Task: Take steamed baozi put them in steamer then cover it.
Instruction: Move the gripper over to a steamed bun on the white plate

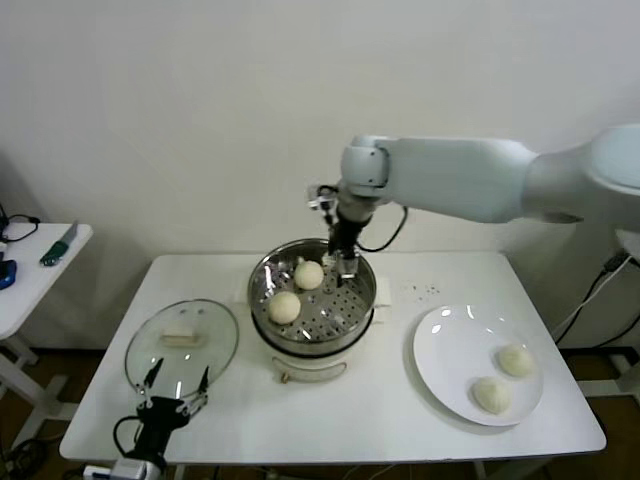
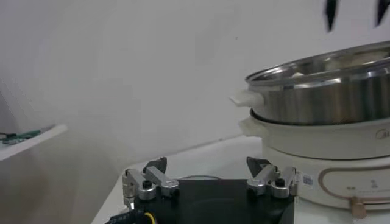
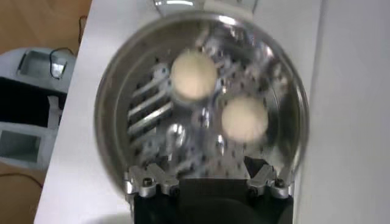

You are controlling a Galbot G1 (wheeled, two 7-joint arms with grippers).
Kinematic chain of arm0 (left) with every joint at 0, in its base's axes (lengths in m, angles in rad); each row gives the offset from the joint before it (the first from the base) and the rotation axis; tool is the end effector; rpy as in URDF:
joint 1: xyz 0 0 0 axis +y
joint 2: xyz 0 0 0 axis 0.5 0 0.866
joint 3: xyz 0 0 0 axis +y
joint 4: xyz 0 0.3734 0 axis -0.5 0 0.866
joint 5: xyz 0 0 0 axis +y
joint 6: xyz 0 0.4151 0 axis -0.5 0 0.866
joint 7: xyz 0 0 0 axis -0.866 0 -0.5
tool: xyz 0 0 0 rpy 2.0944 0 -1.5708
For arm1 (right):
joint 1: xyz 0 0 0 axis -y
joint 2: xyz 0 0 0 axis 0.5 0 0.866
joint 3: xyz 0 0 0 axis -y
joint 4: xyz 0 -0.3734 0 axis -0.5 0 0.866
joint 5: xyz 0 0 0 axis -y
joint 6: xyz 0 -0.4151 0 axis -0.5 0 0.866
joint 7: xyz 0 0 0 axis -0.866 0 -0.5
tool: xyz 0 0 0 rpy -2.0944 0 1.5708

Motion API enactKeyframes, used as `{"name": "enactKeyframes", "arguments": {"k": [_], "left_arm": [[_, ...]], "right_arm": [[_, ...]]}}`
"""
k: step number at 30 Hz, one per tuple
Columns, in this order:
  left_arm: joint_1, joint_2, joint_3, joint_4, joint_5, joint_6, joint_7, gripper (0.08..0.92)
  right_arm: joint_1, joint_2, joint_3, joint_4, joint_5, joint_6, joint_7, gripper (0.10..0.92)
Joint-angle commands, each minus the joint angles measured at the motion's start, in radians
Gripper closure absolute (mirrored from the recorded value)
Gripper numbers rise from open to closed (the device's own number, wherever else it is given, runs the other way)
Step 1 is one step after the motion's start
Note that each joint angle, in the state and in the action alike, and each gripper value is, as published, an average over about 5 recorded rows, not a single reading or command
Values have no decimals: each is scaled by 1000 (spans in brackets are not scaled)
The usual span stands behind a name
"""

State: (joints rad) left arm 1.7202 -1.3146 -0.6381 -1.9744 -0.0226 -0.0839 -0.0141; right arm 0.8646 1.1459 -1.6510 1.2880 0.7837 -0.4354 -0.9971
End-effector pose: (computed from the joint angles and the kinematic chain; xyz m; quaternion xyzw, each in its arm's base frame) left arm 0.1766 0.0955 -0.3869 -0.0136 -0.9882 -0.1273 0.0837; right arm 0.6232 0.0973 -0.0190 0.5451 -0.5263 0.5255 0.3869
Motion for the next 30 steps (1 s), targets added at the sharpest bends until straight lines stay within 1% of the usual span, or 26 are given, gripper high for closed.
{"name": "enactKeyframes", "arguments": {"k": [1, 6, 10, 13, 20, 30], "left_arm": [[6, -4, 1, -2, 12, 2, -6, 177], [18, -20, 3, -9, 34, 3, -8, 177], [26, -30, 2, -13, 47, 4, -10, 177], [31, -37, 0, -13, 55, 4, -11, 177], [36, -47, 0, -13, 69, 11, -12, 177], [33, -51, -3, 0, 75, 16, -13, 177]], "right_arm": [[83, -376, -33, 276, -162, 54, -2, 203], [25, -551, -67, 341, -327, 133, -5, 203], [-87, -662, -30, 347, -429, 149, -4, 203], [-197, -714, 21, 334, -496, 159, -9, 203], [-426, -754, 171, 276, -612, 162, -34, 203], [-635, -727, 322, 222, -662, 150, -38, 203]]}}
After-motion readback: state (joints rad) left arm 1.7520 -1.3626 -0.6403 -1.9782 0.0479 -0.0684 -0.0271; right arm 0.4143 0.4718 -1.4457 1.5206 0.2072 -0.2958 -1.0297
